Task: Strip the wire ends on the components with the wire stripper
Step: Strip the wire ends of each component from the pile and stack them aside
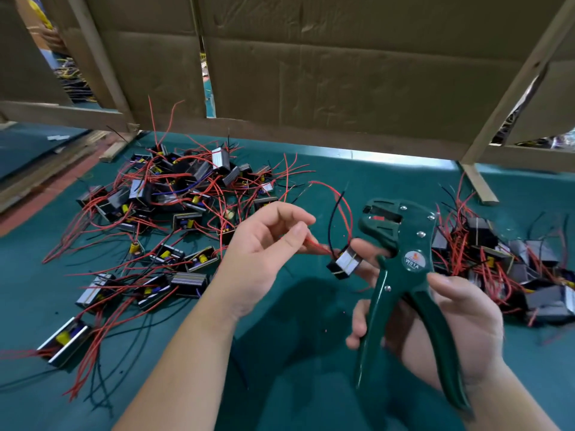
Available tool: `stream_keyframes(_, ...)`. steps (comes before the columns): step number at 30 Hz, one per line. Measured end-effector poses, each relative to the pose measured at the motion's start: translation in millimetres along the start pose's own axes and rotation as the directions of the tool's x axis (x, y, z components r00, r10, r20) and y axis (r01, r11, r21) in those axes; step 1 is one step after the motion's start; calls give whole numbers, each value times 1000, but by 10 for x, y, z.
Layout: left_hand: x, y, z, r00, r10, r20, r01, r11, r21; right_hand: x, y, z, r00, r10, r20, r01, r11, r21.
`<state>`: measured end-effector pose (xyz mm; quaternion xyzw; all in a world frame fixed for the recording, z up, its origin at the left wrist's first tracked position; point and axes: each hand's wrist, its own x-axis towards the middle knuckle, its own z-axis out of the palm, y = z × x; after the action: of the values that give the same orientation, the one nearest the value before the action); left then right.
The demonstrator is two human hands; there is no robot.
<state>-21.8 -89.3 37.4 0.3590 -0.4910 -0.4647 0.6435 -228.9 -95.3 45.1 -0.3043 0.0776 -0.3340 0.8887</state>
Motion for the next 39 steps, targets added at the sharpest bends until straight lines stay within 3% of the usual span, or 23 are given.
stream_keyframes(3,-7,36,-80,991,-67,119,70,997,-15,-20,-23,-31,992,-83,-94,75,994,-82)
stream_keyframes(6,-12,77,-107,970,-109,216,150,972,-183,-32,-64,-67,990,-109,-85,114,992,55)
stream_keyframes(9,71,102,-131,986,-158,-47,120,882,-457,-38,-100,-35,994,-109,-23,112,961,254)
stream_keyframes(11,132,98,-161,926,-250,-282,70,849,-523,-48,-122,-39,993,-115,-6,112,949,293)
stream_keyframes(13,123,87,-117,890,-310,-335,194,921,-339,-58,-132,-43,993,-120,18,110,948,299)
stream_keyframes(15,65,65,19,914,-338,-225,335,941,-55,-59,-129,-61,994,-105,3,99,948,302)
stream_keyframes(17,4,28,141,955,-285,-86,296,939,176,-52,-110,-72,996,-83,-13,83,946,312)
stream_keyframes(19,-28,-15,215,991,-135,-18,134,945,298,-36,-84,-52,997,-70,-27,75,954,291)
stream_keyframes(23,-58,-89,263,997,69,28,-74,899,432,17,-14,-63,991,-99,-87,108,988,111)
stream_keyframes(28,-69,-139,311,959,253,124,-268,679,684,28,40,-66,996,-57,-76,66,991,117)
stream_keyframes(35,-50,-119,291,924,369,100,-321,607,727,44,81,-39,998,1,-56,6,993,120)
stream_keyframes(39,-48,-107,312,933,342,111,-311,611,728,20,73,-62,996,8,-84,-3,998,61)
